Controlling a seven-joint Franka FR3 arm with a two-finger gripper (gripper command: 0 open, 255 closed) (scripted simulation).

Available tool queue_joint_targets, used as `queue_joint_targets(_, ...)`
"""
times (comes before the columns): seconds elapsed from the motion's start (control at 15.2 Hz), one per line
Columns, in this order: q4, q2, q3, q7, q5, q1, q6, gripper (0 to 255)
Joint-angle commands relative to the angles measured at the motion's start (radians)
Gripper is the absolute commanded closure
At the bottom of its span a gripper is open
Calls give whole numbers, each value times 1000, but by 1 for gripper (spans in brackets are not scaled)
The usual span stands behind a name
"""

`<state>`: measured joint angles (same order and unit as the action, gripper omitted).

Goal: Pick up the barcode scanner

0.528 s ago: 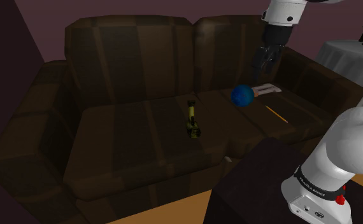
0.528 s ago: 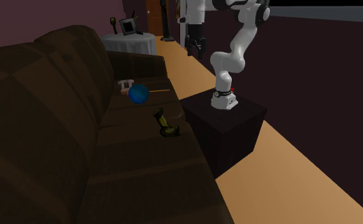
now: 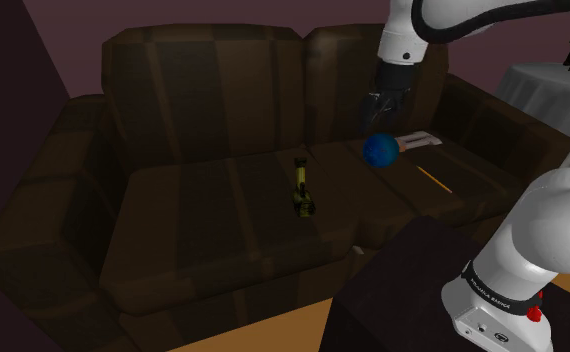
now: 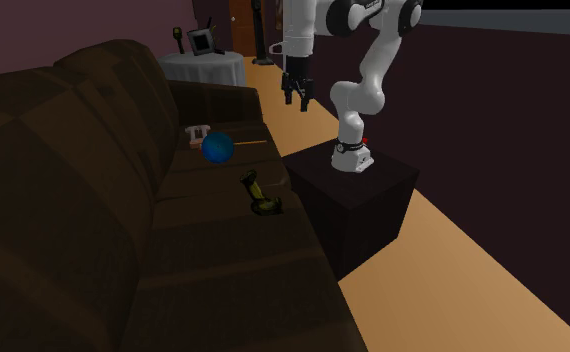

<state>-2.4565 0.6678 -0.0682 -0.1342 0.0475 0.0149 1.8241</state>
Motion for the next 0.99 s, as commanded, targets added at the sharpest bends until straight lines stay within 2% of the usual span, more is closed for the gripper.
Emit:
queue_joint_targets(0.0,-5,-62,-20,-30,-4,-6,80,0)
queue_joint_targets(0.46,57,-316,-94,-158,-49,-34,300,0)
queue_joint_targets(0.92,195,-592,-145,-321,-167,-64,454,0)
